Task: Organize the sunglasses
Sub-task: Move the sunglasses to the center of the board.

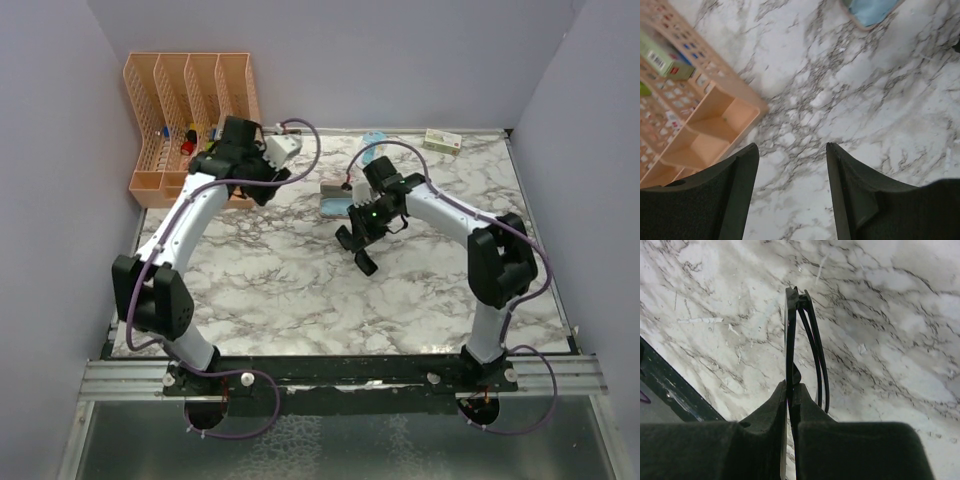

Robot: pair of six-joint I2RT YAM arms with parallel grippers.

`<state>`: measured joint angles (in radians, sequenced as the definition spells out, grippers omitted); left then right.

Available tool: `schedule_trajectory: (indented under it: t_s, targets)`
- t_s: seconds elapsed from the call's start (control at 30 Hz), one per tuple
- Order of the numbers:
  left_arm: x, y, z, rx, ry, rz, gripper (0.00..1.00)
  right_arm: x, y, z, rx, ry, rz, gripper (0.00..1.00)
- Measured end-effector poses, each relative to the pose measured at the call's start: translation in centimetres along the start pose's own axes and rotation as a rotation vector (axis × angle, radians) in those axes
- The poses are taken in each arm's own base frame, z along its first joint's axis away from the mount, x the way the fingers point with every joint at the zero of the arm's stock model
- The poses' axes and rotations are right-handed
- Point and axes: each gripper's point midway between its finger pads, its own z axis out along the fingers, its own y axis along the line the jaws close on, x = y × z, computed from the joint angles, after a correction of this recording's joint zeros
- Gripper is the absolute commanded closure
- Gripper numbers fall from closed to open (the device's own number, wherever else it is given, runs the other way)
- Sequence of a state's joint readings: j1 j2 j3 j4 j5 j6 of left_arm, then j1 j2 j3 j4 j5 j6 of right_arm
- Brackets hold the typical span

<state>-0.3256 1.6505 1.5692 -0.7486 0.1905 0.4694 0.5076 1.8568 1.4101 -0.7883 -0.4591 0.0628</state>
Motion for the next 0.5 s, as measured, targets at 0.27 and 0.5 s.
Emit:
schedule_trajectory:
  t_s: [0.27,0.5]
  targets:
    - [4.9,4.1,-5.4,-0.114,0.019,-0.055,0.42,-1.0,5.9,4.8,-0.102,0.101,-0.238,0.99]
    - [8.1,3.2,-5.3,-0.075,0.044,-0.066,0.42,0.8,8.2,7.6,-0.197,0.202,-0.338,0.99]
